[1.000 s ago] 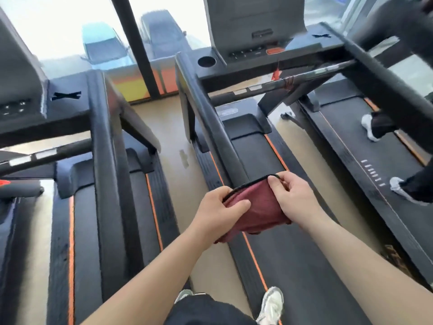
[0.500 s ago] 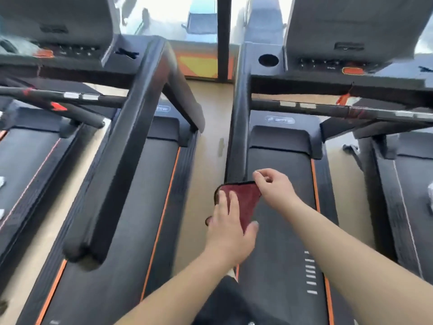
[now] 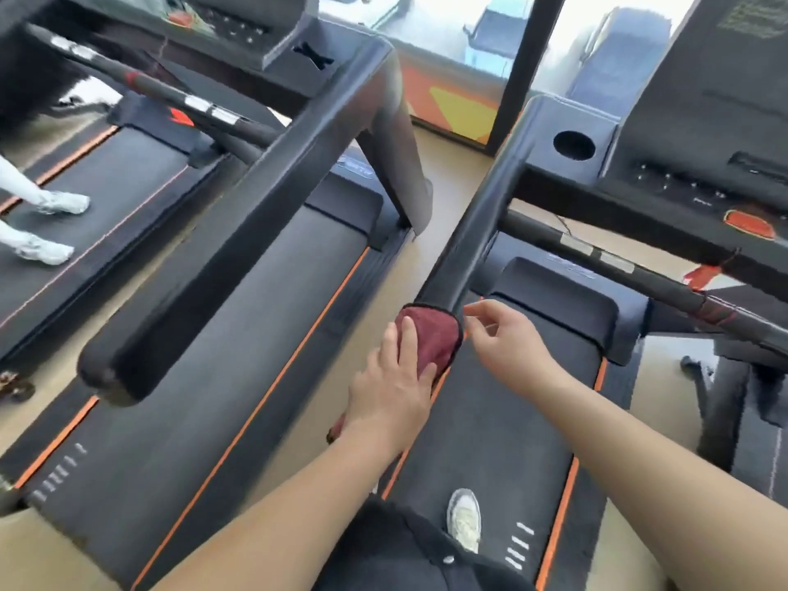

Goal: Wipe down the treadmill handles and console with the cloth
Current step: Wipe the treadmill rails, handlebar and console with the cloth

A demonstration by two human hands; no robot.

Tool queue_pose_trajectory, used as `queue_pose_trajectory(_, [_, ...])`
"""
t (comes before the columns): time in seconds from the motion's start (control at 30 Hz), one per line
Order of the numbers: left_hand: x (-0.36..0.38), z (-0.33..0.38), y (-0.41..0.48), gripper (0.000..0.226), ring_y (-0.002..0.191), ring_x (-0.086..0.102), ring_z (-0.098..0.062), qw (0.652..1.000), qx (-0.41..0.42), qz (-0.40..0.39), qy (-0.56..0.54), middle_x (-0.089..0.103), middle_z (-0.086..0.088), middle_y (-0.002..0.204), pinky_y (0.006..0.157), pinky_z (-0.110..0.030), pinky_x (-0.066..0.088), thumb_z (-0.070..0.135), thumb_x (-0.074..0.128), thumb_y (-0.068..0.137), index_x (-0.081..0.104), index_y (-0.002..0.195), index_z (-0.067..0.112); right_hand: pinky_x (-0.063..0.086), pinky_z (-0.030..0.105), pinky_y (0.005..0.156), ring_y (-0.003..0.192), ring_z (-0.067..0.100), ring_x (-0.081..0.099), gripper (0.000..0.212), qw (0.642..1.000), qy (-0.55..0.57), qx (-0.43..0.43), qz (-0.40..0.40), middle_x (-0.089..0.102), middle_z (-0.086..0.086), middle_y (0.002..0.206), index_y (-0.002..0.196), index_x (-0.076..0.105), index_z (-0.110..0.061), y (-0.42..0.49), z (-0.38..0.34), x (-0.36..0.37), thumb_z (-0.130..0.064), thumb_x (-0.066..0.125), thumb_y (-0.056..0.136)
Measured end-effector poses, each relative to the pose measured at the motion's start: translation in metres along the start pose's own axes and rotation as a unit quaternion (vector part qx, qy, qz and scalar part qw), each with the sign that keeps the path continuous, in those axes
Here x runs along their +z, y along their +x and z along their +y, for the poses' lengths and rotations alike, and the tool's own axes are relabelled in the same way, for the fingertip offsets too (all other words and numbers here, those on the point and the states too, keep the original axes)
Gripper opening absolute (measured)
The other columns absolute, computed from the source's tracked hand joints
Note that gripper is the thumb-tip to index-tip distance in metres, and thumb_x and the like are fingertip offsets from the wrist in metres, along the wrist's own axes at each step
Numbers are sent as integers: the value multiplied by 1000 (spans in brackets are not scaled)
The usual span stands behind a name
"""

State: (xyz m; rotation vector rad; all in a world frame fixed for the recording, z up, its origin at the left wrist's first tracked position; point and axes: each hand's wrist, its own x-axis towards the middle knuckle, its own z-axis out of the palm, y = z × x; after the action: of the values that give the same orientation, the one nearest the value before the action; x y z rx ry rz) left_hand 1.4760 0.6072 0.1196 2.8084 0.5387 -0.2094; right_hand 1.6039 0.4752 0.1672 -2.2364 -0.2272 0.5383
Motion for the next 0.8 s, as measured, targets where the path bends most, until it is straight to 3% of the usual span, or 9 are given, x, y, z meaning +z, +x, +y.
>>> queue_pose_trajectory(0.07, [14, -8, -33, 77, 134, 46, -31, 998, -12, 13, 53, 15, -11, 169, 96, -44, 52, 57, 18, 100, -4, 162, 17, 40, 13, 51, 59, -2, 54, 13, 999, -4, -30, -39, 61, -14, 77, 106, 67, -32, 6, 6, 0, -27, 57, 100])
queue_pose_trajectory(0.17, [19, -10, -47, 76, 133, 46, -32, 997, -19, 14, 78, 12, -10, 170, 96, -44, 50, 55, 28, 102, -5, 161, 21, 40, 18, 60, 59, -1, 55, 13, 993, -9, -83, -79, 60, -14, 70, 106, 71, -26, 7, 20, 1, -22, 60, 99])
queue_pose_trajectory(0.23, [15, -3, -24, 75, 134, 42, -34, 997, -46, -16, 59, 7, -7, 170, 99, -47, 46, 56, 27, 105, -10, 161, 24, 40, 13, 57, 57, -3, 55, 13, 987, -18, -117, -104, 60, -13, 65, 103, 73, -24, 2, 25, -2, -18, 62, 97])
queue_pose_trajectory(0.4, [-4, 23, 20, 70, 121, 55, -37, 989, -142, 11, -39, 44, -10, 149, 92, -51, 47, 62, 20, 103, 11, 160, 23, 41, 10, 53, 54, -3, 55, 13, 978, -31, -160, -131, 65, -12, 70, 101, 74, -25, -3, 21, -9, -18, 64, 96])
queue_pose_trajectory(0.5, [11, 27, -14, 71, 122, 54, -36, 987, -136, 83, 12, 47, -12, 150, 94, -50, 46, 59, 15, 102, 25, 158, 16, 44, 8, 66, 68, -6, 62, 16, 963, -41, -229, -136, 71, -16, 81, 98, 75, -27, -3, 4, -3, -14, 64, 95])
queue_pose_trajectory(0.57, [32, 14, -51, 67, 135, 47, -36, 987, -79, 137, 24, 39, -13, 160, 105, -50, 43, 53, 24, 103, 33, 157, 16, 46, 6, 73, 80, -5, 65, 17, 949, -38, -274, -153, 73, -15, 89, 100, 74, -25, -11, -8, 6, -12, 64, 94])
queue_pose_trajectory(0.63, [45, -13, -81, 58, 140, 45, -31, 984, -25, 178, 18, 35, -6, 164, 108, -46, 43, 46, 36, 103, 38, 157, 23, 50, 13, 83, 89, 5, 67, 21, 933, -49, -316, -168, 72, -7, 100, 107, 74, -19, -14, -11, 16, -7, 64, 93])
queue_pose_trajectory(0.73, [43, -31, -95, 58, 137, 47, -25, 987, -48, 144, -53, 34, 7, 164, 101, -44, 50, 53, 31, 102, 33, 158, 36, 45, 21, 88, 96, 14, 62, 33, 890, -147, -393, -177, 65, -2, 111, 118, 70, -15, -7, -5, 25, -4, 67, 88])
queue_pose_trajectory(0.8, [31, -20, -78, 59, 130, 51, -27, 988, -105, 95, -56, 34, 11, 162, 96, -46, 52, 59, 23, 102, 23, 159, 42, 46, 26, 89, 100, 17, 61, 37, 891, -171, -380, -179, 61, -5, 117, 123, 67, -18, 1, -1, 23, -7, 66, 88])
